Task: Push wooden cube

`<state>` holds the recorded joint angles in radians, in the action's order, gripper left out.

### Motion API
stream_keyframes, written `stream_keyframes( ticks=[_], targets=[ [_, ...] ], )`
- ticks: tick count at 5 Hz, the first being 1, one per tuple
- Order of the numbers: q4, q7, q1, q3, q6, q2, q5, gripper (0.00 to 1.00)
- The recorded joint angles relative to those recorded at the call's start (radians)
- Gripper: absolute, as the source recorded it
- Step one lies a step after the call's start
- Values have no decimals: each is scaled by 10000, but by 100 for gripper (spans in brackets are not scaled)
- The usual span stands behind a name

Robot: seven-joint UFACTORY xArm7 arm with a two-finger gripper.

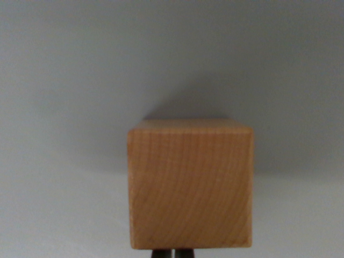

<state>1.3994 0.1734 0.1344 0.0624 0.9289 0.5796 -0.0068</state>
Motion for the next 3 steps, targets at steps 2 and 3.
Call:
stream_keyframes(
  ticks=[2,3],
  targets=[
    [292,-18,-8,-15,110,183,-12,100],
    [516,-32,-14,-27,194,323,-21,100]
  ],
)
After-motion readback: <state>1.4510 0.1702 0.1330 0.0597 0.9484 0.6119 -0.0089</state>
